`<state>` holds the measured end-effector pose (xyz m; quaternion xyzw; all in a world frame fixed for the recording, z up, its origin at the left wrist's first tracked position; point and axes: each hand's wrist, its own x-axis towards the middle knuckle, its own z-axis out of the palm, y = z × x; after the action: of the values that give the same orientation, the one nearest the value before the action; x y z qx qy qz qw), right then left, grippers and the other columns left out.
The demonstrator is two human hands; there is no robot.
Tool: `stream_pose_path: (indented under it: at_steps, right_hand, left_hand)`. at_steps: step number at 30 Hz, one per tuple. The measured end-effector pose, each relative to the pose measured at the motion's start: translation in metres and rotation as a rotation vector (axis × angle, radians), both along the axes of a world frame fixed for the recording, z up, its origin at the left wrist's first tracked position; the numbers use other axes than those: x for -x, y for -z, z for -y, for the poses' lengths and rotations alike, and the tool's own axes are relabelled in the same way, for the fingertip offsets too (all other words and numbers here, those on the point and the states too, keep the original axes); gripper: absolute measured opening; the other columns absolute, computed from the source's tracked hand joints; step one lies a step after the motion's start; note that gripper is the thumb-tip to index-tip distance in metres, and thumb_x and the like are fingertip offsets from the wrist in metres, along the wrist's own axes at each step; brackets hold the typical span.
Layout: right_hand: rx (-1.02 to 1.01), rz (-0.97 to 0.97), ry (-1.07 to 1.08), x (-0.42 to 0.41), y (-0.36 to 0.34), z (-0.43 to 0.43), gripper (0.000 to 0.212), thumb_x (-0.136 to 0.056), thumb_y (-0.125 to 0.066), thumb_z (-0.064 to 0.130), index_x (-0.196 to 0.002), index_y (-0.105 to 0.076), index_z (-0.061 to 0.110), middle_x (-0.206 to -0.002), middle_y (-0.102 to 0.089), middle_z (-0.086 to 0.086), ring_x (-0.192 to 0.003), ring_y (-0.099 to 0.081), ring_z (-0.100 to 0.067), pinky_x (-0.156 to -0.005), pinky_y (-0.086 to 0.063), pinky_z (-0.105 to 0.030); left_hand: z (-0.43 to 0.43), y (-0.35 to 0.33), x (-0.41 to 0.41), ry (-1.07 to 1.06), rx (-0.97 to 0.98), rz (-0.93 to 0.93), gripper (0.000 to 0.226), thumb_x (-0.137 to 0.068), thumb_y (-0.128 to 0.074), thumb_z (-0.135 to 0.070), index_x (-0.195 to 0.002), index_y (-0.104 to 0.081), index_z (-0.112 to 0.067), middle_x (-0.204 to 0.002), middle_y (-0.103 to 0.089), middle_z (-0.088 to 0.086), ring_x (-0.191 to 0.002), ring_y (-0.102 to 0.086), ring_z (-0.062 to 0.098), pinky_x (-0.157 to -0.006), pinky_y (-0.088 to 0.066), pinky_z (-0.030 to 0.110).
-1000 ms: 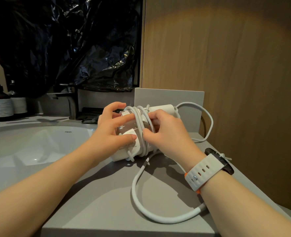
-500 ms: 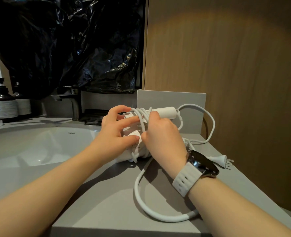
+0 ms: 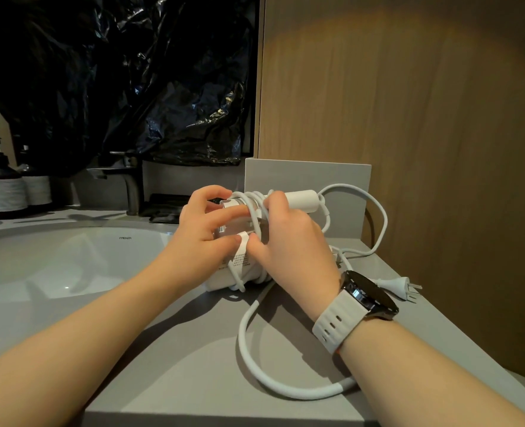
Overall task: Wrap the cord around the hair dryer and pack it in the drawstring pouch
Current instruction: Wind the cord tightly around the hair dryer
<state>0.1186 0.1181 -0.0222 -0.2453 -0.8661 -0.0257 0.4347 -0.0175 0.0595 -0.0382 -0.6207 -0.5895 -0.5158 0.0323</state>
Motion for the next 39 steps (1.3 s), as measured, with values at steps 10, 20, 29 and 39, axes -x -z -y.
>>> stream_pose_path:
  at_steps: [10, 20, 29, 39]
  right_hand:
    - [-0.024, 0.067, -0.060, -0.003, -0.004, -0.008, 0.034, -0.090, -0.047, 0.013, -0.122, -0.047, 0.004, -0.082, -0.065, -0.018, -0.073, -0.061, -0.036, -0.063, -0.051, -0.041]
    - [0.736, -0.261, -0.370, -0.010, -0.006, -0.017, 0.026, -0.081, -0.065, 0.011, -0.102, -0.054, 0.021, -0.089, -0.073, 0.000, -0.083, -0.068, -0.012, -0.076, -0.053, -0.026]
    - [0.927, -0.231, -0.514, -0.022, -0.008, -0.022, 0.024, -0.081, -0.069, 0.006, -0.102, -0.059, 0.011, -0.082, -0.071, 0.003, -0.066, -0.067, 0.000, -0.062, -0.051, -0.010]
    - [0.507, -0.211, -0.199, -0.016, -0.001, -0.024, 0.011, -0.075, -0.056, 0.055, -0.073, -0.055, 0.044, -0.087, -0.059, 0.024, -0.110, -0.050, -0.019, -0.098, -0.040, -0.048]
  left_hand:
    - [0.002, -0.001, -0.002, 0.011, -0.009, 0.040, 0.033, -0.067, -0.053, -0.023, -0.090, -0.057, -0.046, -0.114, -0.029, -0.029, -0.114, -0.034, 0.005, -0.078, -0.034, 0.003]
    - [0.002, 0.001, 0.003, 0.003, -0.010, -0.023, 0.035, -0.067, -0.055, -0.030, -0.098, -0.048, -0.046, -0.114, -0.031, -0.029, -0.121, -0.037, 0.014, -0.086, -0.033, 0.011]
    - [0.002, 0.002, 0.005, -0.133, -0.013, -0.205, 0.044, -0.059, -0.046, -0.056, -0.102, -0.037, -0.055, -0.110, -0.030, -0.030, -0.110, -0.025, 0.003, -0.084, -0.024, 0.004]
    - [0.005, 0.004, 0.004, -0.082, 0.066, -0.176, 0.074, -0.050, -0.056, -0.064, -0.118, -0.032, -0.048, -0.123, -0.022, -0.023, -0.125, -0.027, 0.009, -0.100, -0.028, 0.025]
